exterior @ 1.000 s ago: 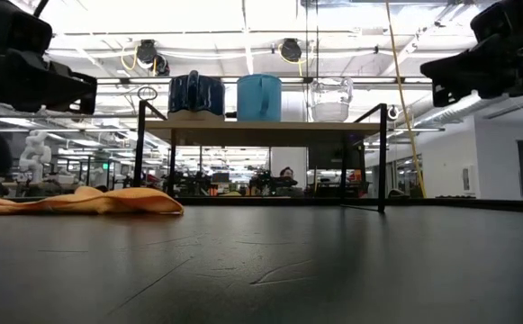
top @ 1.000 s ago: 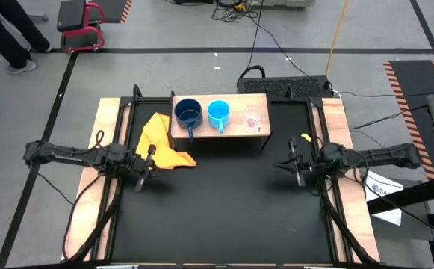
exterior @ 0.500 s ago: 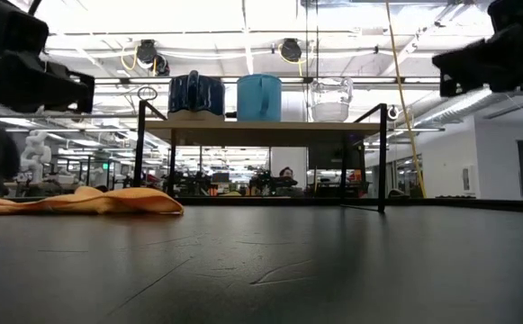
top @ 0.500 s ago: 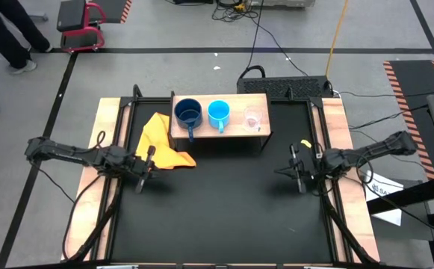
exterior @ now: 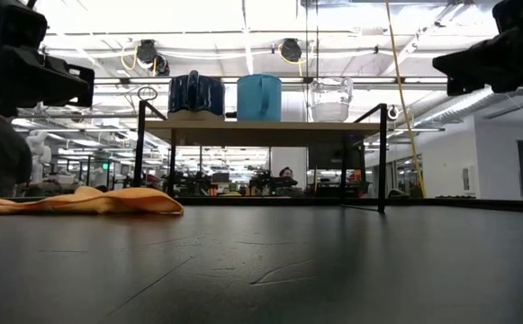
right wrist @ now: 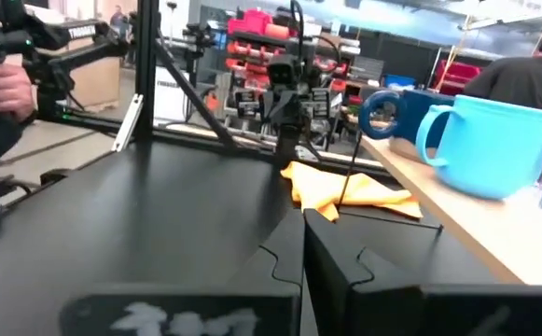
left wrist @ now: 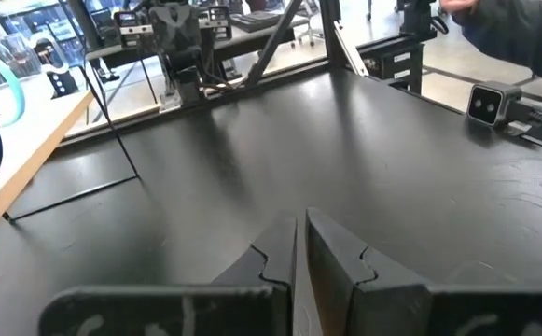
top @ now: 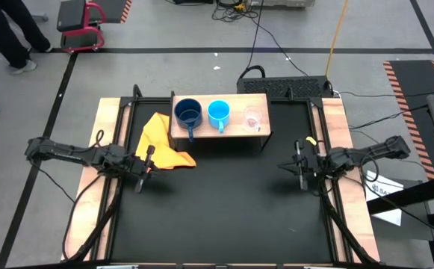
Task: Stack small to large cups/mugs on shelf
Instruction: Return to Home Position
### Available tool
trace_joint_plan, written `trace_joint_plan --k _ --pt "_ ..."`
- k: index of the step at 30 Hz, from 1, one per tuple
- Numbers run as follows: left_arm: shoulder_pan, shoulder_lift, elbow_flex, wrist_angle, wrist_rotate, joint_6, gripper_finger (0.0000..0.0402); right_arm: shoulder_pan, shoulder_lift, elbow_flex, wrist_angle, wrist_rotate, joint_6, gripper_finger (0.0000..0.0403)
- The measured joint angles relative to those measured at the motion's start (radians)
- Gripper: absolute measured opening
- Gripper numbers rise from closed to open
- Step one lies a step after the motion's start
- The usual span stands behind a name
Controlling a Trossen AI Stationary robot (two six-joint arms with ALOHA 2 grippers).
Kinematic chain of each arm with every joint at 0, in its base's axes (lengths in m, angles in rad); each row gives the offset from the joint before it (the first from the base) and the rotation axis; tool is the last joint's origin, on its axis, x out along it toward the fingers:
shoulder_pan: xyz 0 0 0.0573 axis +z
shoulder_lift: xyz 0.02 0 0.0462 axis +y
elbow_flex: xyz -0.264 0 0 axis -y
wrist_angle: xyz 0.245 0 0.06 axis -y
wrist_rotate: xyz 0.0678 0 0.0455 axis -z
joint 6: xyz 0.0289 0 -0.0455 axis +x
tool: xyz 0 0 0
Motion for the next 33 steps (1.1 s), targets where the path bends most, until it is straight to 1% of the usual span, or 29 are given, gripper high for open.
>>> trace_joint_plan --k 5,9,14,18,22,29,33 --pt "0.000 0.000 0.000 0.000 -0.002 0.000 0.0031 0.000 -0.078 -0.032 -0.034 0.000 0.005 0.0000" --pt "0.000 0.000 0.000 0.004 -0.011 0.000 0.0031 0.000 -0.113 -0.060 -0.055 0.000 0.005 0.0000" --pt "0.000 0.000 0.000 0.012 -0.013 0.000 0.0031 -0.009 -0.118 -0.061 -0.065 -0.002 -0.014 0.0000" --pt "0.000 0.000 0.000 0.022 -0.019 -0.001 0.0031 -0.058 -0.117 -0.062 -0.060 0.000 -0.016 0.0000" --pt "0.000 0.000 0.000 0.018 -0.045 0.001 0.0031 -0.119 -0.117 -0.062 -0.072 -0.009 -0.008 0.0000" --pt "0.000 0.000 0.000 -0.019 -0.125 0.015 0.0031 -0.193 -0.113 -0.063 -0.101 -0.151 -0.005 0.0000" --pt "0.000 0.000 0.000 -0.033 -0.163 0.016 0.0031 -0.214 -0.113 -0.064 -0.106 -0.188 0.011 0.0000"
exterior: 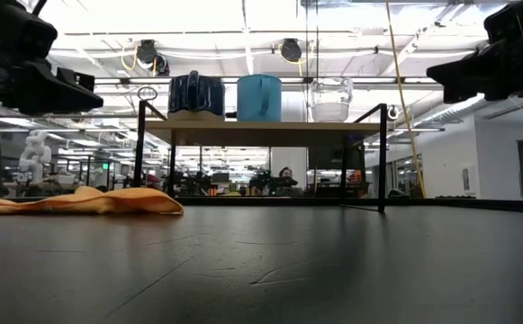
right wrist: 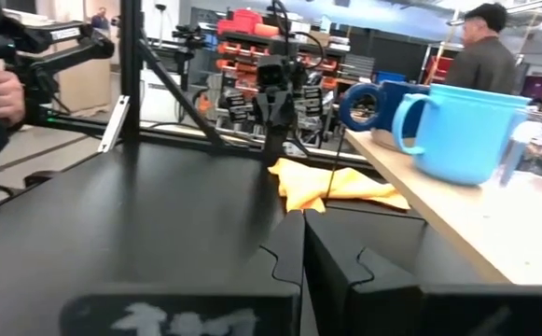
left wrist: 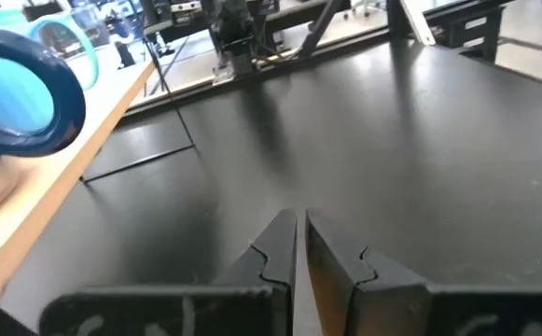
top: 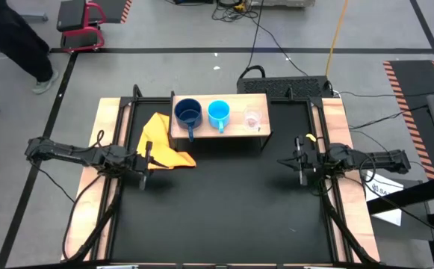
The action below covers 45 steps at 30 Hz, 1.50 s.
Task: Stack small to large cups/mugs on shelf
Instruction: Return to Home Position
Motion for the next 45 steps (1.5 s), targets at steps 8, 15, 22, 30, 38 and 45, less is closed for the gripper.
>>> trace_joint_plan --k 8,15,22,30,38,45 --pt "0.000 0.000 0.000 0.099 0.131 -0.009 0.0031 -0.017 0.000 0.000 0.002 -0.001 0.034 0.0000" --pt "0.000 0.000 0.000 0.140 0.184 -0.032 0.0031 -0.016 0.000 0.000 0.006 -0.050 0.050 0.0000" --pt "0.000 0.000 0.000 0.143 0.077 -0.053 0.0008 -0.016 0.000 0.000 0.006 -0.051 0.053 0.0000" --pt "0.000 -0.003 0.000 0.178 0.008 -0.049 0.0004 -0.016 0.000 0.000 0.006 -0.052 0.047 0.0000" --pt "-0.009 -0.140 0.000 0.134 0.034 -0.048 0.0002 -0.015 0.000 0.000 0.026 -0.087 0.065 0.0000" --pt "-0.042 -0.271 0.000 -0.024 0.034 -0.057 0.0002 -0.015 0.000 0.000 0.030 -0.106 0.070 0.0000"
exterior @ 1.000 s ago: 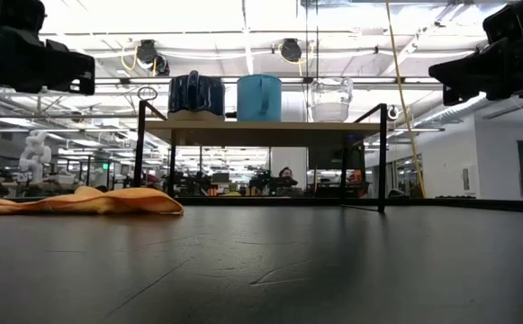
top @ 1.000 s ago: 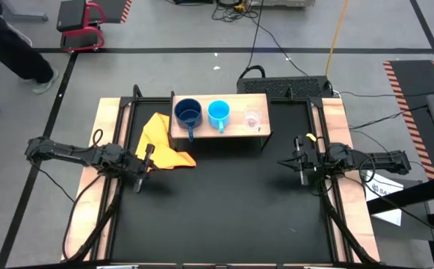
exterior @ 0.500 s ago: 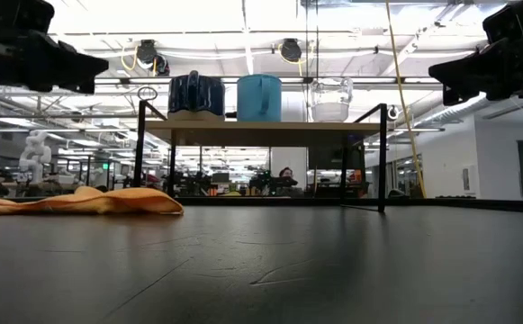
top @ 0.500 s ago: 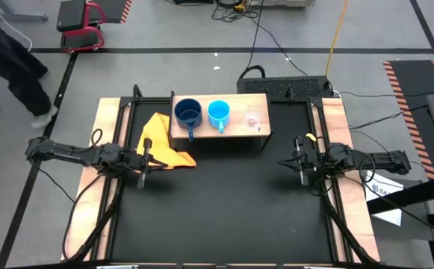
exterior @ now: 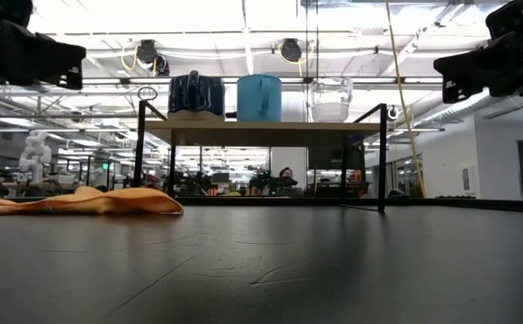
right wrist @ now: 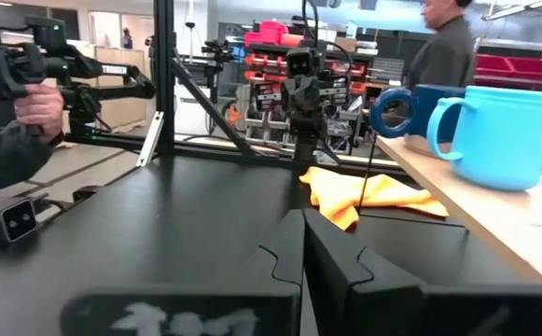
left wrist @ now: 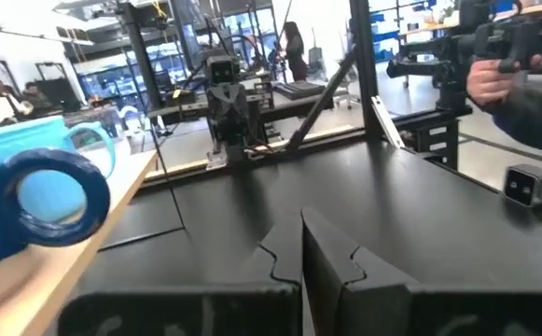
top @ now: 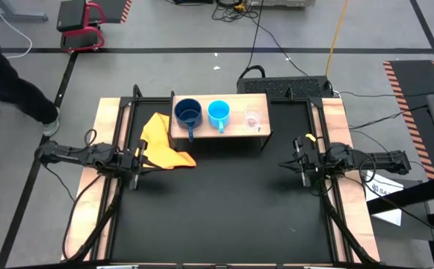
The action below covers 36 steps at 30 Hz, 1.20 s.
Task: Stack small to large cups/mugs on shelf
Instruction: Return to Home Position
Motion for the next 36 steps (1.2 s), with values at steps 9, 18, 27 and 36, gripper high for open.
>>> trace_joint_plan --k 9,18,27,36 --pt "-0.041 0.000 0.000 -0.011 -0.033 0.008 0.0001 0.000 -0.002 0.000 0.003 0.000 -0.011 0.0000" --pt "-0.048 0.000 0.000 -0.016 -0.087 0.026 0.0001 0.000 -0.002 0.000 0.003 0.002 -0.001 0.0000" --pt "-0.048 0.000 0.000 -0.033 -0.098 0.061 0.0001 -0.002 -0.002 0.000 0.003 0.004 -0.019 0.0000" --pt "-0.037 0.000 0.000 -0.054 -0.104 0.049 0.0000 -0.003 -0.002 0.000 -0.011 0.006 -0.016 0.0000"
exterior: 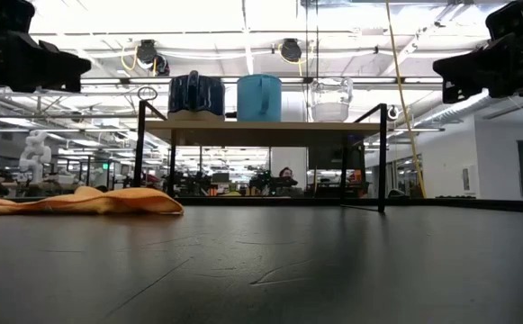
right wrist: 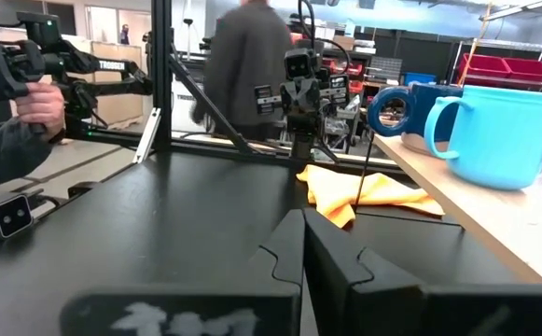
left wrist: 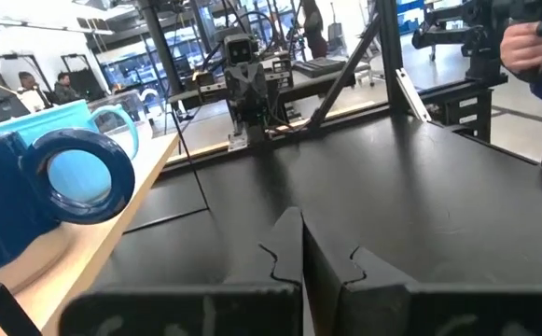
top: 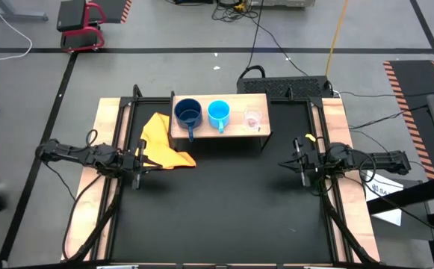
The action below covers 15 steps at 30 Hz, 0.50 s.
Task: Stack small to large cups/mugs on shelf
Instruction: Return to Home Position
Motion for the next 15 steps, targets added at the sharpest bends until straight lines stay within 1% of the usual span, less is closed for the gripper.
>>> trace_joint_plan --k 8,15 --pt "0.000 0.003 0.000 -0.020 0.000 -0.022 0.0018 0.000 0.000 0.000 -0.002 0.000 -0.002 0.0000" --pt "0.000 0.005 0.000 -0.020 0.000 -0.022 0.0008 0.000 0.001 0.000 -0.002 0.000 0.014 0.0000"
